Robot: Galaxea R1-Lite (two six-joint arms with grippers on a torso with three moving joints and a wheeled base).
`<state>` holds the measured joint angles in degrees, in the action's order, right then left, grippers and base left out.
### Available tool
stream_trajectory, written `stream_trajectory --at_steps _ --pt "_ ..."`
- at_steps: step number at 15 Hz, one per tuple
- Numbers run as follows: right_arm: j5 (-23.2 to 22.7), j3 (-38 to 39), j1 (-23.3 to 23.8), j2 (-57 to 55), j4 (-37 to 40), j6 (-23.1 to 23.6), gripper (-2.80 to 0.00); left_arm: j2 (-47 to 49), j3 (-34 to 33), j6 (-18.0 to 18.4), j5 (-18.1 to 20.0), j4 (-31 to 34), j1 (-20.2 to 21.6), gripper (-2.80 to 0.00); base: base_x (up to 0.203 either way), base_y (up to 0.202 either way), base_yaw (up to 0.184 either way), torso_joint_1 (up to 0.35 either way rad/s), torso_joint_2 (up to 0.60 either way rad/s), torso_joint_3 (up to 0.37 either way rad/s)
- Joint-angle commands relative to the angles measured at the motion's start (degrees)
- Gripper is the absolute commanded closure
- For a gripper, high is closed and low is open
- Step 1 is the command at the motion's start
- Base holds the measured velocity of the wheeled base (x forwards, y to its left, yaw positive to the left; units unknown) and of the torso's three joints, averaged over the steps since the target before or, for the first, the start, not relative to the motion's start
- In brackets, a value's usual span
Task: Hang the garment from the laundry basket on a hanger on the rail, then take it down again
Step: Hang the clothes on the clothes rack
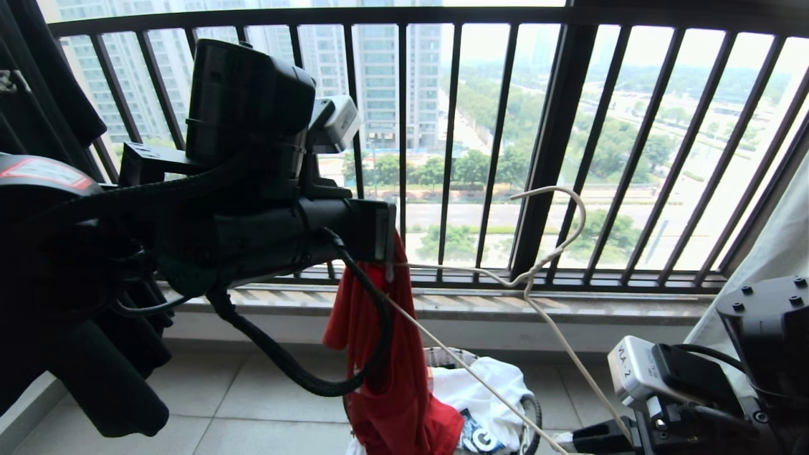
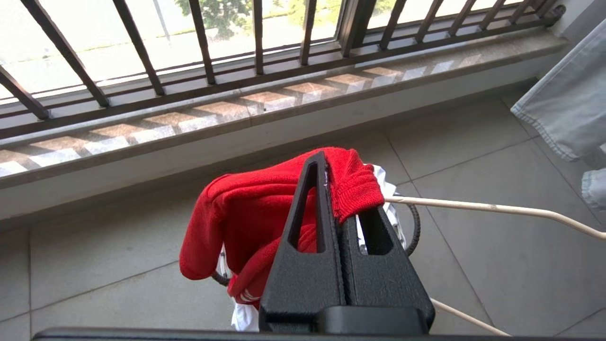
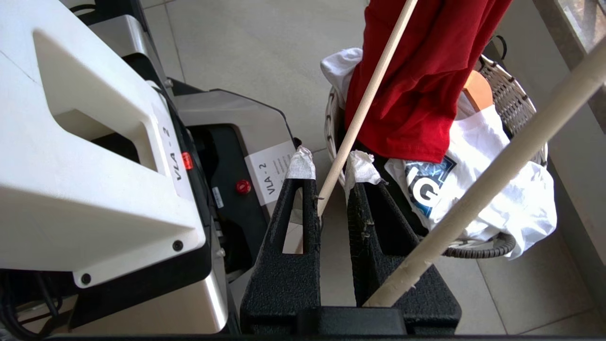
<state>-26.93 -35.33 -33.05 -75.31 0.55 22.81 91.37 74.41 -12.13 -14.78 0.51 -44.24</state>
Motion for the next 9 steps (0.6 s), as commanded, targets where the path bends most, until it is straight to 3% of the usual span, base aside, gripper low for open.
stream_trajectory --at_steps 1,6,9 --pt "-0.2 0.2 0.2 0.0 0.0 0.4 0.00 0.1 -0.6 -0.1 -0.1 0.0 -1.5 0.00 0.000 0.000 0.000 0.000 0.00 0.000" --pt "-0.7 0.4 0.0 0.4 0.1 1.0 0.00 0.4 -3.4 0.0 1.2 -0.5 -6.0 0.00 0.000 0.000 0.000 0.000 0.00 0.000" --pt "-2.1 0.9 -2.7 0.1 0.1 1.0 0.00 1.6 -4.0 -0.2 1.8 -0.9 -6.7 0.00 0.000 0.000 0.000 0.000 0.00 0.000"
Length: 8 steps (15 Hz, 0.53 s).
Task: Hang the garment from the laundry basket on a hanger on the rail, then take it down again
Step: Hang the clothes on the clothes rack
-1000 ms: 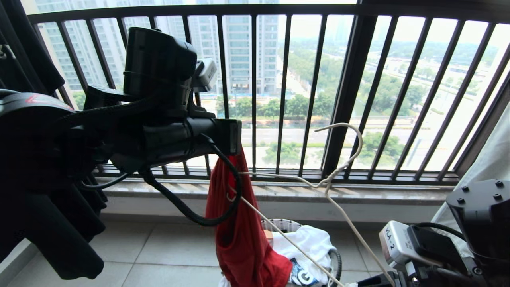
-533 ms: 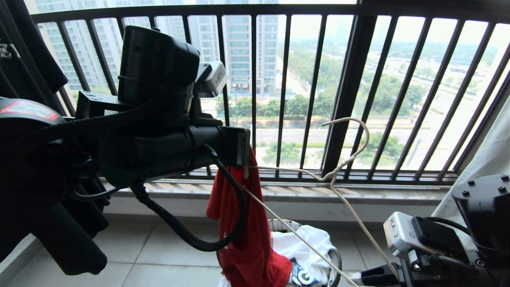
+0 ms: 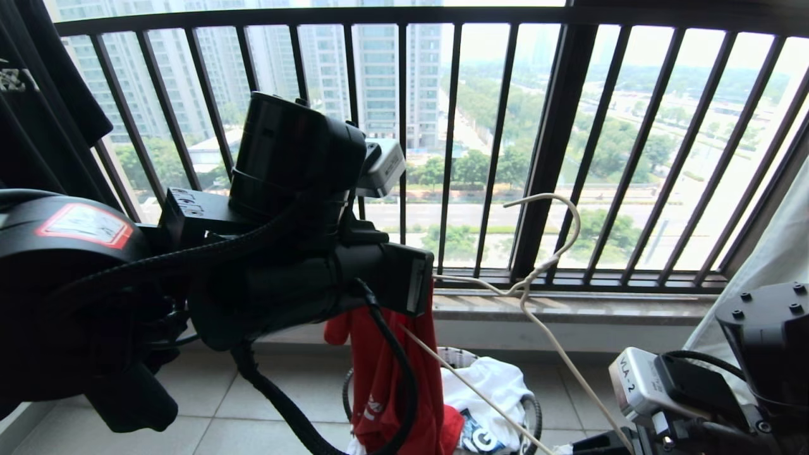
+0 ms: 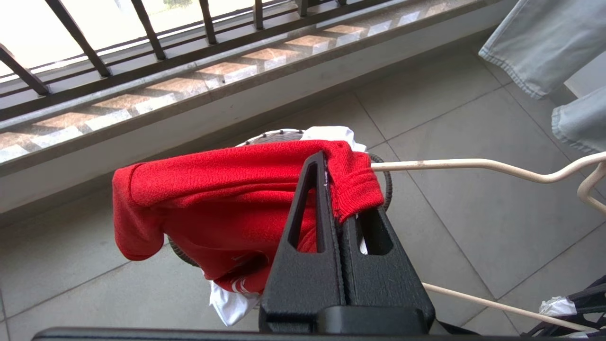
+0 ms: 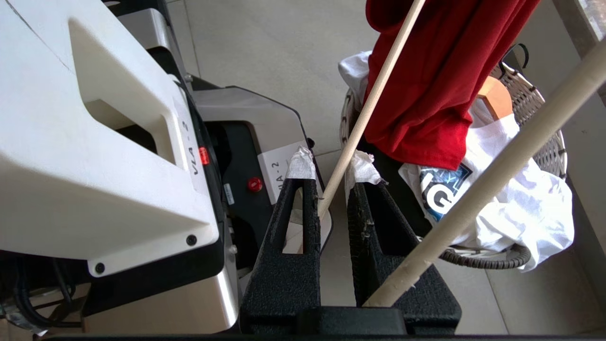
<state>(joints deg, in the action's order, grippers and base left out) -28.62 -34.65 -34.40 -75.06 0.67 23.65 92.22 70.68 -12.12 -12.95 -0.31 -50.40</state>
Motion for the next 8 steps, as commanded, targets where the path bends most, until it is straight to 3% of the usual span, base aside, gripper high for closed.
stream_trajectory --at_steps 1,6,8 --pt "-0.5 0.3 -1.7 -0.3 -0.1 0.1 0.00 0.7 -0.3 -0.3 0.0 0.0 -1.4 0.00 0.000 0.000 0.000 0.000 0.00 0.000" --pt "-0.4 0.3 -0.9 -0.9 -0.1 -0.2 0.00 -4.0 -0.3 -2.6 0.5 -0.1 -3.2 0.00 0.000 0.000 0.000 0.000 0.00 0.000" --pt "-0.8 0.2 -1.6 -2.2 -0.2 -0.2 0.00 -6.2 -0.6 -4.1 6.0 0.0 -3.3 0.00 0.000 0.000 0.000 0.000 0.00 0.000"
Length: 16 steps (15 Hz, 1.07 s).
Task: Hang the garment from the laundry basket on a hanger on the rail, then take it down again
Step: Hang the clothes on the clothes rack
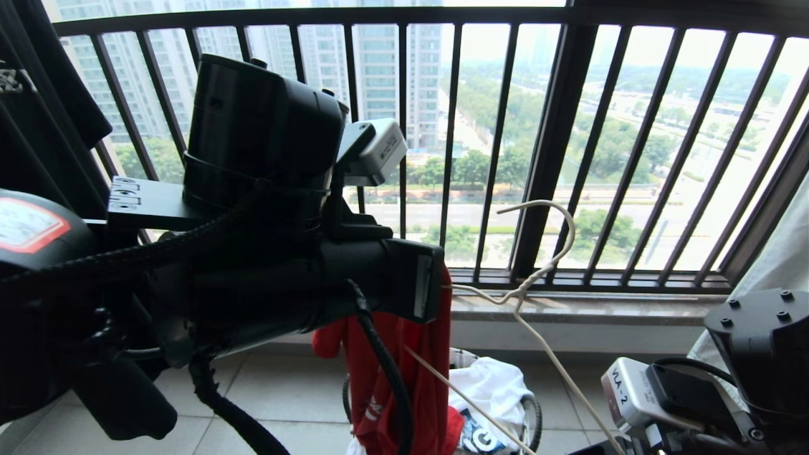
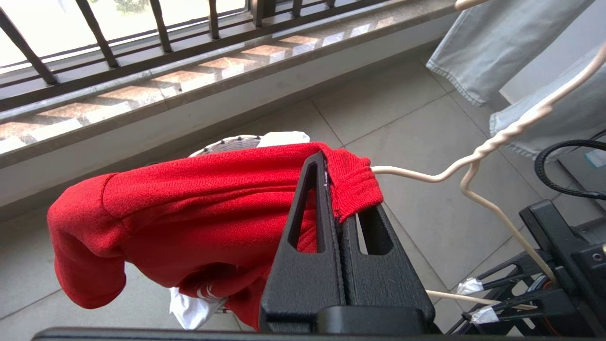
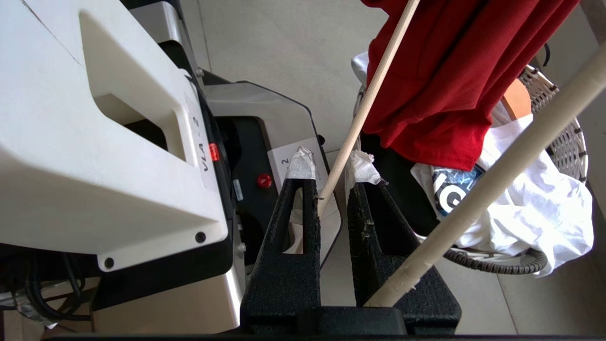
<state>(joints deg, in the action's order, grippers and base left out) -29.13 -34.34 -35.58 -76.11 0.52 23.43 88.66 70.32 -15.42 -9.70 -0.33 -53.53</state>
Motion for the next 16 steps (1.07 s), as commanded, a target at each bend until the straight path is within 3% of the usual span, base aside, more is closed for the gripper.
stream_trajectory --at_steps 1,4,6,9,13,16 --pt "-1.0 -0.1 -0.5 -1.1 -0.4 -0.2 0.00 -3.1 -0.4 -2.5 6.2 0.2 -0.8 0.00 0.000 0.000 0.000 0.000 0.00 0.000" --pt "-2.8 1.2 -0.4 -0.1 -2.6 -0.3 0.00 -3.6 0.5 -3.2 7.7 2.8 -1.1 0.00 0.000 0.000 0.000 0.000 0.00 0.000" --pt "-8.3 2.2 -0.5 0.6 -3.2 0.0 0.00 -4.3 3.4 -3.2 8.1 10.0 -1.2 0.00 0.000 0.000 0.000 0.000 0.00 0.000" --pt "-10.5 2.7 -0.5 1.4 -3.1 0.1 0.00 -3.9 4.3 -3.2 7.7 10.6 0.2 0.00 0.000 0.000 0.000 0.000 0.00 0.000" --pt "-10.2 3.9 -0.5 1.7 -2.7 2.9 0.00 -4.2 5.9 0.5 2.6 10.6 7.0 0.00 0.000 0.000 0.000 0.000 0.00 0.000" --pt "-10.0 4.0 -0.4 1.6 -2.9 2.9 0.00 -3.9 5.8 2.9 -1.9 10.6 8.2 0.00 0.000 0.000 0.000 0.000 0.00 0.000"
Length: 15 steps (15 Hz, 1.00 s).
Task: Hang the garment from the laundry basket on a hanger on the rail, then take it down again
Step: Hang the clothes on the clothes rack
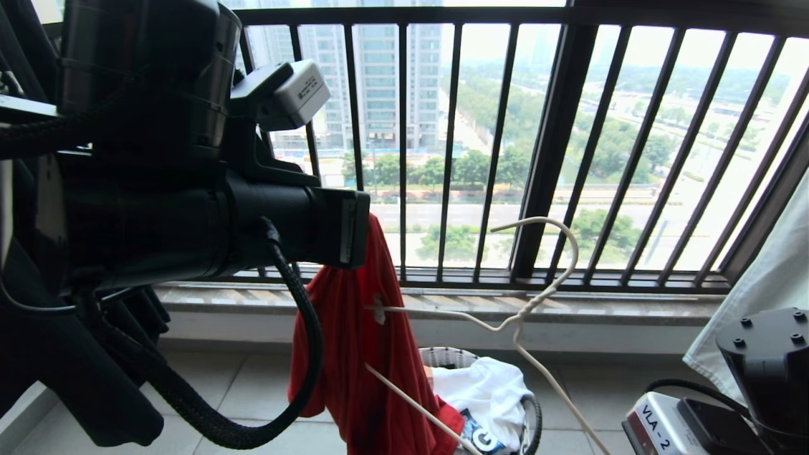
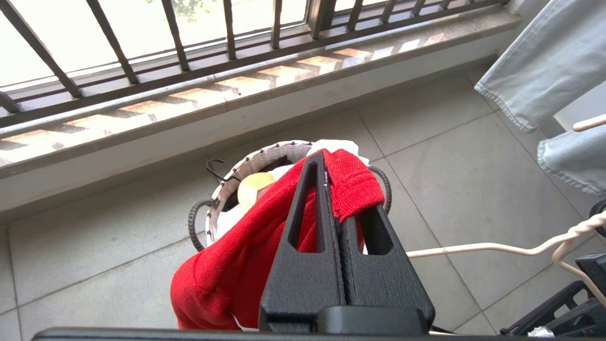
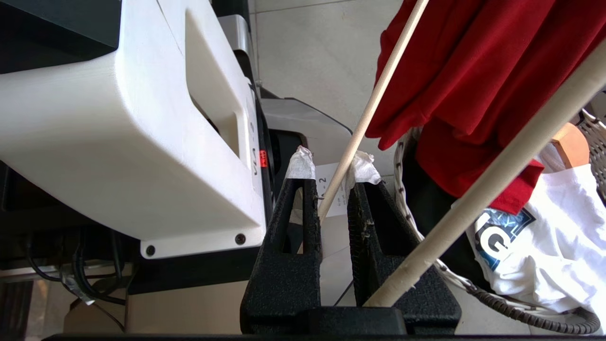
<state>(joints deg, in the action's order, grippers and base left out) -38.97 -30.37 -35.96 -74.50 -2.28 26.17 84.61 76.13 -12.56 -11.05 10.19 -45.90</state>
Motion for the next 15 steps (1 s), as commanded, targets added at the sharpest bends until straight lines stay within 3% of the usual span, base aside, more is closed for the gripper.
stream_trajectory --at_steps 1,4,10,15 --pt "0.3 -0.1 0.1 -0.2 -0.2 0.1 0.00 0.2 -0.4 0.3 -0.6 0.1 0.5 0.00 0.000 0.000 0.000 0.000 0.00 0.000" --pt "3.5 -0.7 2.3 -0.3 -0.7 -0.1 0.00 -0.8 -0.6 1.2 -0.3 0.5 0.4 0.00 0.000 0.000 0.000 0.000 0.00 0.000" --pt "3.7 -2.8 8.9 -0.3 -1.3 0.0 0.00 -0.7 -0.4 1.0 1.8 2.6 -0.7 0.00 0.000 0.000 0.000 0.000 0.00 0.000" --pt "3.7 -4.1 11.0 -0.2 -1.4 -0.2 0.00 0.5 1.0 1.0 2.0 4.6 -0.7 0.00 0.000 0.000 0.000 0.000 0.00 0.000"
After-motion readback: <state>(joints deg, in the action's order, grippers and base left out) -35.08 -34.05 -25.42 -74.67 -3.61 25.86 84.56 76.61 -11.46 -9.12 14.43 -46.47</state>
